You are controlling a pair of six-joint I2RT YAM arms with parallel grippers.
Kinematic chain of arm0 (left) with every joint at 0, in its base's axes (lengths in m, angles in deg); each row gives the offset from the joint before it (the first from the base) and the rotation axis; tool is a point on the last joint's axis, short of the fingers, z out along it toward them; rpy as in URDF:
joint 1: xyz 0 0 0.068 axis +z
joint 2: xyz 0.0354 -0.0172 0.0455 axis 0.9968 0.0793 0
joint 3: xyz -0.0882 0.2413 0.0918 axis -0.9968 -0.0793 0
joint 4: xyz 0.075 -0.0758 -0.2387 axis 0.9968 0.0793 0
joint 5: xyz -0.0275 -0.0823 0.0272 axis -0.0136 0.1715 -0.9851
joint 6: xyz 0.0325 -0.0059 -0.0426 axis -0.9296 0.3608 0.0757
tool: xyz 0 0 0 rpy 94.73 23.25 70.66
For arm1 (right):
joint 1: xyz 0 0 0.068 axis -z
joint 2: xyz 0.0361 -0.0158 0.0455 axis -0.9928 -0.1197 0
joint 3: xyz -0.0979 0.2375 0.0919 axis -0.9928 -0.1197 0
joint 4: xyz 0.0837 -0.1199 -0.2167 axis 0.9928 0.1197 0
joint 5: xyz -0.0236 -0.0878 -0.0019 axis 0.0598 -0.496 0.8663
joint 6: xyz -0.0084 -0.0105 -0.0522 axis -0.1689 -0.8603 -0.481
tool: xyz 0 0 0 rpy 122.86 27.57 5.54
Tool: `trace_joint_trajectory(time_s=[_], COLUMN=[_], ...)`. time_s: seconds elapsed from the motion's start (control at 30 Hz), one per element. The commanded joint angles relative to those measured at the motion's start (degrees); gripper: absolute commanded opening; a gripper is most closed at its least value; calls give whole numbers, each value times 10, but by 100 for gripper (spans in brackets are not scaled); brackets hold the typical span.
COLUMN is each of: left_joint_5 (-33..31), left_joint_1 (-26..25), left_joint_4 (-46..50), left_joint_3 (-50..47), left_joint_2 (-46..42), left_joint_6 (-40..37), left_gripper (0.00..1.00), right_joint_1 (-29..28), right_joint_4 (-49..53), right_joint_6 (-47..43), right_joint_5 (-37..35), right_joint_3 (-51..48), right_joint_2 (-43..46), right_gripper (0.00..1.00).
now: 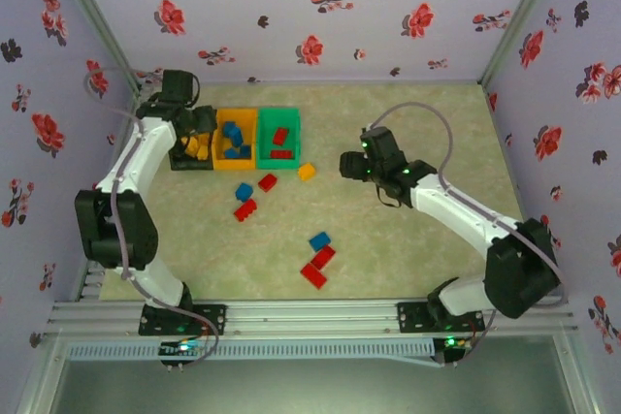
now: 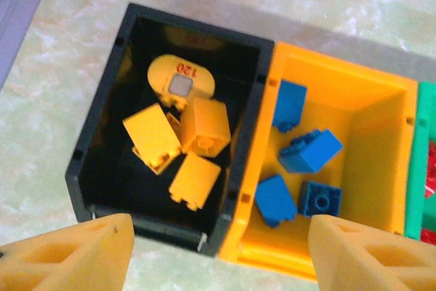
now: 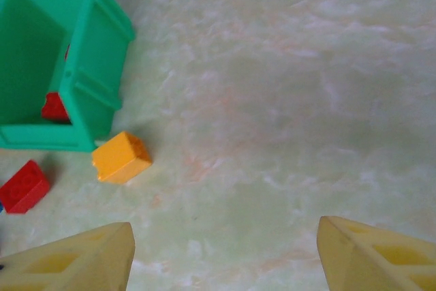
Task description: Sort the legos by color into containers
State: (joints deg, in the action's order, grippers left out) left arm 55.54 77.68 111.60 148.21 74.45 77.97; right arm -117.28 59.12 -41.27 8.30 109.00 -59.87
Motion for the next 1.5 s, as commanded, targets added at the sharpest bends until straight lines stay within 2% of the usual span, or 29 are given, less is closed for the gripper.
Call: trace_joint_trajectory(time_s=[0.0,0.13,0.37,0.6,0.87,1.23,1.47], left_joint_5=[-5,-7,-7,-8,12,14,13], left_joint_1=[-26,-54,-73,-75,-75,-76,-76], left_joint_4=[2,-2,-6,10,1,15,23], left_joint_3=[-44,-103,-187,-206,-204,-194,-185], left_joint_2=[-43,-92,-166,-184,-183,-189,-186], left_joint_6=[26,42,71,68,72,71,68], left_gripper=[69,70,69,69,70,69,69], right_joint_1=[-26,-56,-117,-173,-228,-243,-242], right_joint_4=[-9,27,101,143,154,153,148], right_joint_6=[-19,-41,-43,-37,-3,-10,-11], right_joint_5=[23,51,66,58,62,64,57], right_joint_3=[29,34,43,69,35,20,24], right_joint_2=[-29,-45,-83,-125,-142,-182,-202], right_gripper=[72,73,76,81,84,83,75])
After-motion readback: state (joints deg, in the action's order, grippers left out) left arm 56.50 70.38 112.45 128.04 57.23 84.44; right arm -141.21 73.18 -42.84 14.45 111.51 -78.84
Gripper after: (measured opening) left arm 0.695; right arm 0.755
